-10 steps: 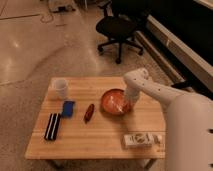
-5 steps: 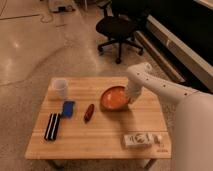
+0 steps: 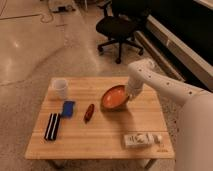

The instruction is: Pick up the ceramic bowl

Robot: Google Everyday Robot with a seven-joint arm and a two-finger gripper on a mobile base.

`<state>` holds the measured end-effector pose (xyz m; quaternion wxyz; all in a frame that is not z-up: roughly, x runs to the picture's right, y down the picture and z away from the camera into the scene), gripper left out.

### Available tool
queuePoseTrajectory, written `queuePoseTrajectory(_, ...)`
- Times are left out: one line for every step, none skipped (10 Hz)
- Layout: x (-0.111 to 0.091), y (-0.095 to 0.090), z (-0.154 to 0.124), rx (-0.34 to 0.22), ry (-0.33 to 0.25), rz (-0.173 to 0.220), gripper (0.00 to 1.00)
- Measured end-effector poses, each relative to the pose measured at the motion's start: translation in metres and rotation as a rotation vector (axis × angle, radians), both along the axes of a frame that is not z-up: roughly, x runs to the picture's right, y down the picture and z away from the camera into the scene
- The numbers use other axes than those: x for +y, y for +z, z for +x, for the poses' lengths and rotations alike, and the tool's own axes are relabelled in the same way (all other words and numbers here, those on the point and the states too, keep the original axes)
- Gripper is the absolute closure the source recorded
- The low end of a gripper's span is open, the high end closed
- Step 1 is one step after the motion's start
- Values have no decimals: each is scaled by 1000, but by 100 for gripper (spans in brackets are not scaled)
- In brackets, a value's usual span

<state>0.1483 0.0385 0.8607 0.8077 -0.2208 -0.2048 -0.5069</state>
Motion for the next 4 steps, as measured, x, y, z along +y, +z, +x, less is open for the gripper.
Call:
queuePoseTrajectory(-4, -4, -3, -13, 0, 7, 91)
queuePoseTrajectory(-8, -6, -5, -23, -3, 12, 91)
queuePoseTrajectory(-13, -12, -6, -33, -4, 15, 91)
queuePoseTrajectory(-24, -25, -3, -38, -7, 16, 91)
